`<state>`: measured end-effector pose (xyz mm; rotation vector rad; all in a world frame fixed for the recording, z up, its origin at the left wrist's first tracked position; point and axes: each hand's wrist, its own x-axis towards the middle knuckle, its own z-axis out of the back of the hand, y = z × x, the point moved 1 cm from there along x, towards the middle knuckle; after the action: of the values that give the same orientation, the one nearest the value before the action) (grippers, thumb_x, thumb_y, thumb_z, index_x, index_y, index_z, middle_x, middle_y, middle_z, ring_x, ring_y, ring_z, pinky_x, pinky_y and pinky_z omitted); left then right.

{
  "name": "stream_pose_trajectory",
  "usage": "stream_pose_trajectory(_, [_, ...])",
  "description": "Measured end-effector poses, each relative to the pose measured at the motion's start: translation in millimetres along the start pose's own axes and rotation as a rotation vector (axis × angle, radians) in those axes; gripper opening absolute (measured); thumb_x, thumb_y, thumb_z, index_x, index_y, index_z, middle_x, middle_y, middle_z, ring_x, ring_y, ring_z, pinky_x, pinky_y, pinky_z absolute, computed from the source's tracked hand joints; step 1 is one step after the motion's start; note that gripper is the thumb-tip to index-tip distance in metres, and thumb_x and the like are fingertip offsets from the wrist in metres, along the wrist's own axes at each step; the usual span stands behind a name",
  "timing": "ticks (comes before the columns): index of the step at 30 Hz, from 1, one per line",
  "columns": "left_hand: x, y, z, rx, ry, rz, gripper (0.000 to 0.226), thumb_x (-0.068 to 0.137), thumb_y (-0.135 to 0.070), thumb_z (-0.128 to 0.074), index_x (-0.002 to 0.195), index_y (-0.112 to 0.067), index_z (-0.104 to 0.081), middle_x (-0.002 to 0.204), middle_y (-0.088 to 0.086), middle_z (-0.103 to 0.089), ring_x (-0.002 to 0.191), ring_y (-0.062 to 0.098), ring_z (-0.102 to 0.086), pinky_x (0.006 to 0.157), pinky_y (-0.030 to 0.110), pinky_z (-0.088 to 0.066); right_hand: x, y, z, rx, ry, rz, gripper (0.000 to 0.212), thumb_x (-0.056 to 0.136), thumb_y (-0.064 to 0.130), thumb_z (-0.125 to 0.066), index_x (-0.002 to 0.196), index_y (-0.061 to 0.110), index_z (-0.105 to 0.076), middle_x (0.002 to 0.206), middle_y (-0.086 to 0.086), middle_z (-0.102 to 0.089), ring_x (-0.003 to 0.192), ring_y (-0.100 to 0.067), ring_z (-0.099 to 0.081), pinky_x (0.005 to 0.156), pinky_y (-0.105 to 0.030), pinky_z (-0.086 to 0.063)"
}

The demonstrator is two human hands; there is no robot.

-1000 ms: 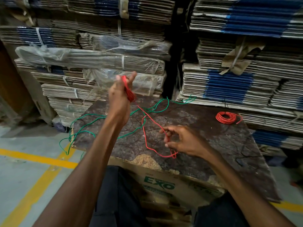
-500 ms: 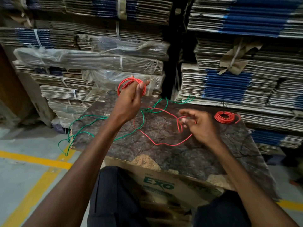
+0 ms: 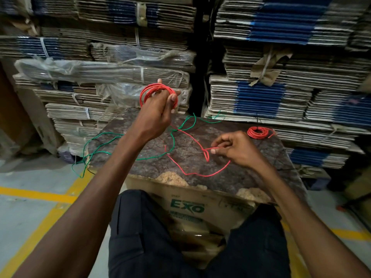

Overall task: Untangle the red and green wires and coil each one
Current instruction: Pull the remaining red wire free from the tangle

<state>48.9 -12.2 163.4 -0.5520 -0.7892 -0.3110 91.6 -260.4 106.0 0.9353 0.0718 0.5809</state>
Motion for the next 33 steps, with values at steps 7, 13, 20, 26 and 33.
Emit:
stream_pose_trajectory(7, [-15.8,-22.6,11.7,0.117,0.039,-0.056,0.043,0.103,-0.032,-0.029,0.09,-0.001,-0.057,0.1,0.025,-0.068,0.094,0.04,-0.062,0.105,0.051,-0.038,-47.8,30.6,18.1,0.385,0.136,0.063,0.012,0.078,-0.006,-0.07,0.083,0.004,-0.069,0.07,-0.008,-0.072,0.062,-0.012,-0.068,0.062,-0.021,-0.057])
stream_pose_trajectory(13, [-39.6,-31.9,26.6,0.245,0.029,-0.085,0.049,0.099,-0.038,-0.024,0.095,-0.002,-0.056,0.087,0.029,-0.06,0.077,0.045,-0.057,0.07,0.047,-0.043,-77.5,46.7,44.0,0.49,0.108,0.125,0.039,0.061,0.032,-0.082,0.089,0.008,-0.069,0.081,-0.011,-0.075,0.065,-0.016,-0.071,0.059,-0.024,-0.058])
stream_pose_trajectory(20, [-32.1,-28.9,32.4,0.213,-0.017,-0.075,0.036,0.1,-0.031,-0.03,0.088,-0.007,-0.054,0.068,0.016,-0.067,0.065,0.039,-0.062,0.06,0.034,-0.036,-82.0,37.1,51.2,0.67,0.177,0.15,0.04,0.054,0.051,-0.089,0.077,0.022,-0.074,0.072,-0.008,-0.073,0.062,-0.017,-0.07,0.058,-0.026,-0.057])
stream_pose_trajectory(26, [-28.2,-9.6,22.6,0.167,0.022,0.011,0.04,0.101,-0.035,-0.027,0.083,-0.009,-0.052,0.062,0.012,-0.063,0.063,0.034,-0.061,0.064,0.045,-0.047,-78.9,20.5,42.5,0.808,0.173,0.169,0.034,0.066,0.045,-0.084,0.082,0.018,-0.071,0.072,-0.006,-0.072,0.066,-0.019,-0.072,0.061,-0.028,-0.058])
stream_pose_trajectory(33, [-22.5,-7.2,0.0,-0.209,0.043,0.247,0.038,0.105,-0.029,-0.029,0.071,-0.02,-0.042,0.053,-0.009,-0.055,0.041,0.002,-0.045,0.047,0.022,-0.033,-53.5,5.3,16.5,0.334,-0.263,0.224,0.009,0.083,0.015,-0.075,0.086,0.007,-0.071,0.076,-0.004,-0.075,0.066,-0.009,-0.066,0.066,-0.02,-0.053])
